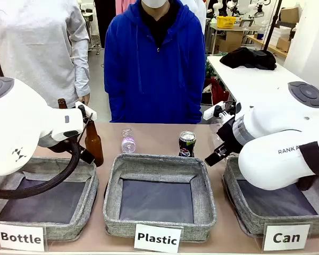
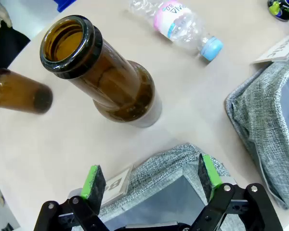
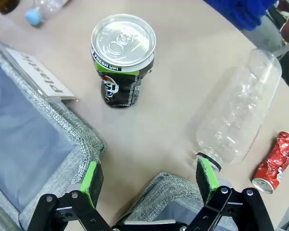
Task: Sort the can waste into the basket.
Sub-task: Pick up the can waste from the table and place it in the right Fabric basket.
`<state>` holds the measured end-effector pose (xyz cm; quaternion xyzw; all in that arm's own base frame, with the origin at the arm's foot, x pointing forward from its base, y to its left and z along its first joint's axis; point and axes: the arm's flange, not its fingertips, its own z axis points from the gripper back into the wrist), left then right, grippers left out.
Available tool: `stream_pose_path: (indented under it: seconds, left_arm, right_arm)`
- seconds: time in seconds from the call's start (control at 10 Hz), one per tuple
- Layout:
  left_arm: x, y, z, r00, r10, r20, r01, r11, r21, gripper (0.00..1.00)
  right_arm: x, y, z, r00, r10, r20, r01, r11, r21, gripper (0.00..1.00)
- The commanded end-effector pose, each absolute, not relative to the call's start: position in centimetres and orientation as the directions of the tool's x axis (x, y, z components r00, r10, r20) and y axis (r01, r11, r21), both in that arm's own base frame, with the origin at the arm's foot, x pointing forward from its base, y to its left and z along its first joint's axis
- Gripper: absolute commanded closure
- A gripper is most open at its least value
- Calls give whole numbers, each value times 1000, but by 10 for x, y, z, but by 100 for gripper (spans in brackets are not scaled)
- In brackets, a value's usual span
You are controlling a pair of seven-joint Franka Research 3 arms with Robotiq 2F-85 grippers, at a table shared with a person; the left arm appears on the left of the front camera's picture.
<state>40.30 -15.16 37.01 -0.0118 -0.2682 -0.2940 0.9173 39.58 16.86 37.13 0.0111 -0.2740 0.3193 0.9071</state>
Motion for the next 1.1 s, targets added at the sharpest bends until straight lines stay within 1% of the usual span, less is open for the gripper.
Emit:
stream_pose_path:
  seconds: [0.0, 1.0]
  left_arm:
    - [403, -152, 370, 683, -533, 499, 546, 827, 136, 0]
    - [403, -152, 370, 683, -533, 499, 546, 827, 136, 0]
  right_arm:
    - [396, 169, 371, 646, 573, 504, -585, 796, -155, 0]
    - [396, 169, 371, 646, 573, 504, -585, 796, -155, 0]
